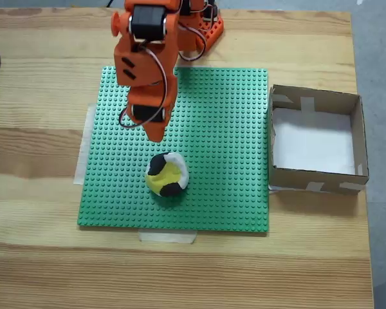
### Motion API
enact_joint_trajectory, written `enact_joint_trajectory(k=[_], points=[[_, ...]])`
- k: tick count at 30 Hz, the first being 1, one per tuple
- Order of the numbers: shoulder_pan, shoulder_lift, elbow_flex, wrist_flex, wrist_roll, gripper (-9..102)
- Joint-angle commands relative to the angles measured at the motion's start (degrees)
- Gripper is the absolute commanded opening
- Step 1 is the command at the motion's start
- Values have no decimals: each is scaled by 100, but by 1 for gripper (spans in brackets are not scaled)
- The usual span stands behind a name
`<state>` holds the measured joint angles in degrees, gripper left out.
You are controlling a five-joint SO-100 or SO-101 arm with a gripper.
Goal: Pick the ball and put it in the box.
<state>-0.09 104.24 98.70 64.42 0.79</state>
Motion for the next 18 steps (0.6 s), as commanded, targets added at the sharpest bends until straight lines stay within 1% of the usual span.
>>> enact_joint_trajectory(k=[1, 9, 10, 12, 14, 18], points=[[-79, -167, -545, 193, -44, -1], [-88, -624, -967, 281, -26, 0], [-88, -668, -1002, 281, -26, 1], [-88, -738, -1028, 290, 9, 8], [-88, -817, -1046, 299, 26, 8], [-88, -940, -1046, 325, 44, 17]])
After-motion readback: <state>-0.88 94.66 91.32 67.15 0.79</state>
